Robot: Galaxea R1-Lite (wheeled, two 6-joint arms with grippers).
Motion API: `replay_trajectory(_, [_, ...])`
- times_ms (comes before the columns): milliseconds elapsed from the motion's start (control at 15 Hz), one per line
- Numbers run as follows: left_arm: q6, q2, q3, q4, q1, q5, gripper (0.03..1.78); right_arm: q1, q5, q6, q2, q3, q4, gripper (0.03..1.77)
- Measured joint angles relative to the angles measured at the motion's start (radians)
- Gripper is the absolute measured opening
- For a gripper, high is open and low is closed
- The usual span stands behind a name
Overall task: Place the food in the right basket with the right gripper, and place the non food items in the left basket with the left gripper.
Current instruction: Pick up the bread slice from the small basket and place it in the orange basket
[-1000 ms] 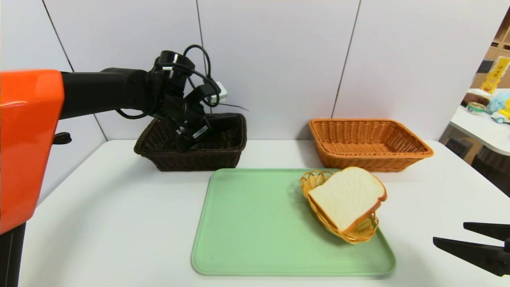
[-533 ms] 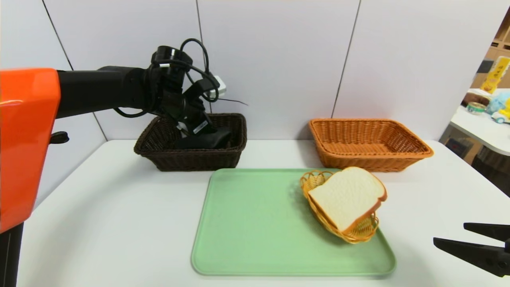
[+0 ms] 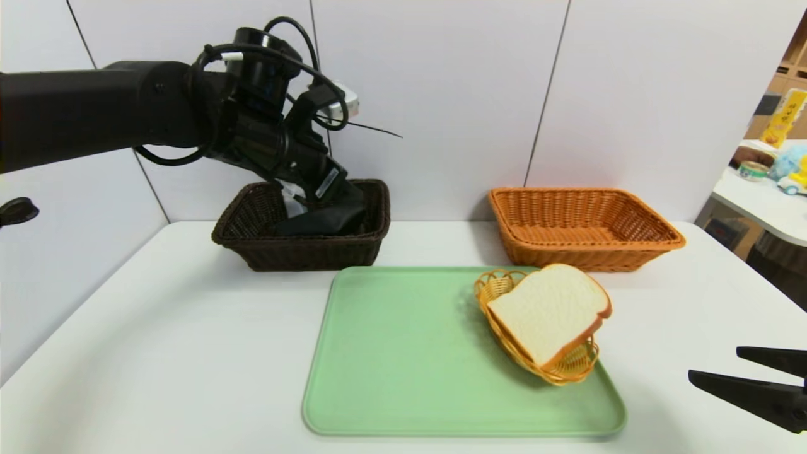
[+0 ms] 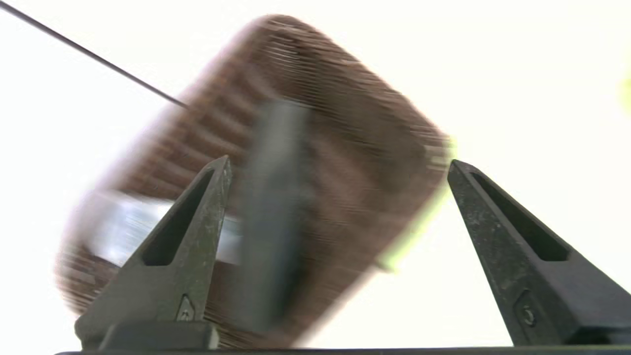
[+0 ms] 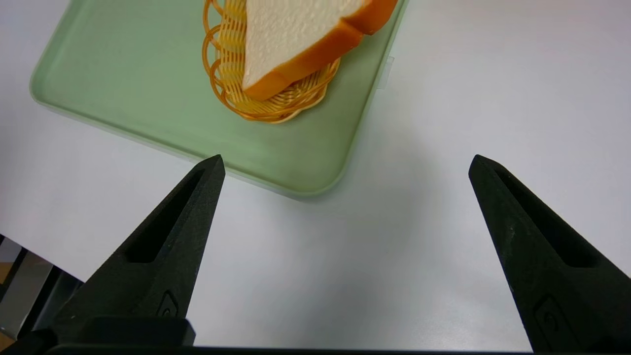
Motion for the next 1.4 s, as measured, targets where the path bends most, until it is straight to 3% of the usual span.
replay_trajectory(333, [-0.302, -0.175, 0.263, -0.003, -0.149, 0.009, 1.63, 0.000, 0.001, 0.000, 0.015, -0.019, -0.004, 1.71])
replay_trajectory(533, [-0.392, -0.288, 0.449, -0.048, -0.219, 0.010, 1.65, 0.000, 0.002, 0.000, 0.058, -0.040, -0.007, 1.71])
replay_trajectory(933, [-0.400, -0.463, 0.753, -0.231, -0.316, -0.017, 1.67, 0.000, 0.005, 0.001, 0.184, -0.132, -0.006, 1.71])
replay_trajectory(1267, [-0.353, -0.530, 0.831, -0.234, -0.322, -0.036, 1.69, 0.004, 0.008, 0.004, 0.287, -0.217, 0.000, 1.71])
replay_trajectory(1400, [-0.347, -0.541, 0.850, -0.235, -0.322, -0.036, 1.69, 0.011, 0.016, 0.040, 0.342, -0.256, -0.001, 1.71])
